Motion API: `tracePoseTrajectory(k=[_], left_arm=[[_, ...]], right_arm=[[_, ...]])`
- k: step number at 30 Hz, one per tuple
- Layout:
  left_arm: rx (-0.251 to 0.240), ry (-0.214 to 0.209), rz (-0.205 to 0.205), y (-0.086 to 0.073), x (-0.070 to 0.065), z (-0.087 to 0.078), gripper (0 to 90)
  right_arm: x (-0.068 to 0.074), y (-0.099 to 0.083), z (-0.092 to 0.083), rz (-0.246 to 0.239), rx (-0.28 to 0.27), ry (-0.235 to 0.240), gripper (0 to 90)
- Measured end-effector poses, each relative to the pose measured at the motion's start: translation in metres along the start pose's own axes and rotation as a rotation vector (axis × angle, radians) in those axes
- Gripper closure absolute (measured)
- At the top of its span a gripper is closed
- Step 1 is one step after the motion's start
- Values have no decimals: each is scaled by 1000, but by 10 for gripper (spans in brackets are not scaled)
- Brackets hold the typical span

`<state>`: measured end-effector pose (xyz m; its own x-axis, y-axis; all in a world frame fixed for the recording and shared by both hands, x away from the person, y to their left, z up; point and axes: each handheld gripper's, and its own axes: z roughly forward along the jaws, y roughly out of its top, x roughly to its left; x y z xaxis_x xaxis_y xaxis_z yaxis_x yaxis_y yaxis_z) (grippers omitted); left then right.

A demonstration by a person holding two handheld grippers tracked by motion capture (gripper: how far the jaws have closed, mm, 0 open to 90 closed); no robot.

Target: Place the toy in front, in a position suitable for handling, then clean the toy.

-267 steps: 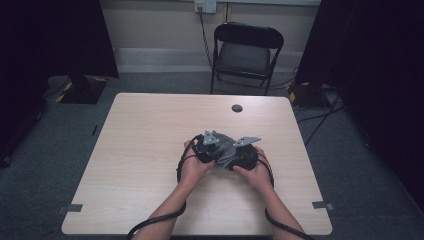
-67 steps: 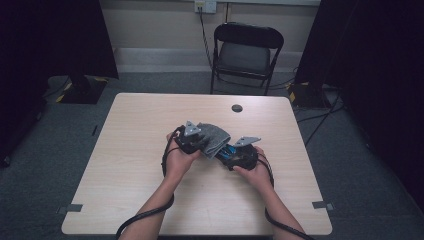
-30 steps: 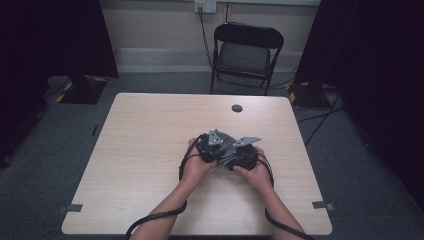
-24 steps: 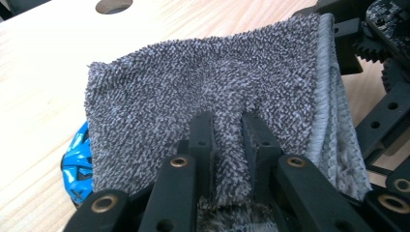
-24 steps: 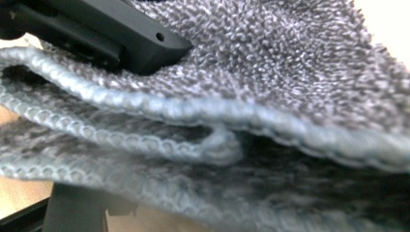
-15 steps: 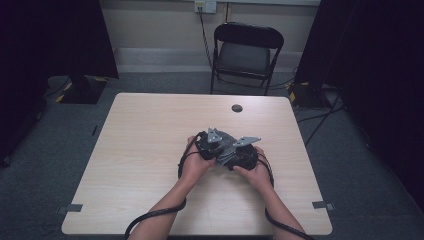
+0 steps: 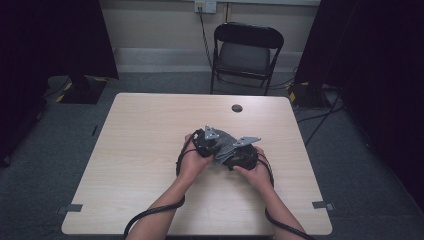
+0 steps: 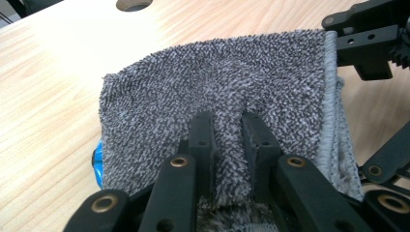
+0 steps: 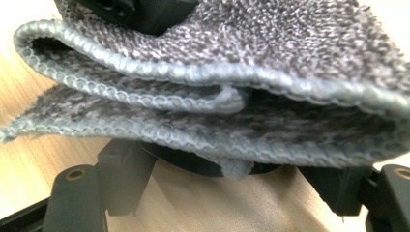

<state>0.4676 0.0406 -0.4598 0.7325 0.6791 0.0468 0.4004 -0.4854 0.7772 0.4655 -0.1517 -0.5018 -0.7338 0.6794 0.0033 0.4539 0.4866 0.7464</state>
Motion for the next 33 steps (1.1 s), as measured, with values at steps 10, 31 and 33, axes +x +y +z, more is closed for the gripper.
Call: tracePoseTrajectory(k=[10, 31, 33], left_arm=[[-10, 15, -44, -1, 12, 2, 765], [-1, 43, -91, -7, 35, 3, 765], [3, 46, -94, -7, 38, 4, 765]], right_arm=[[0, 0, 0, 0, 0, 0, 245], [0, 0, 0, 2, 0, 1, 245], [0, 0, 0, 1, 0, 2, 245]])
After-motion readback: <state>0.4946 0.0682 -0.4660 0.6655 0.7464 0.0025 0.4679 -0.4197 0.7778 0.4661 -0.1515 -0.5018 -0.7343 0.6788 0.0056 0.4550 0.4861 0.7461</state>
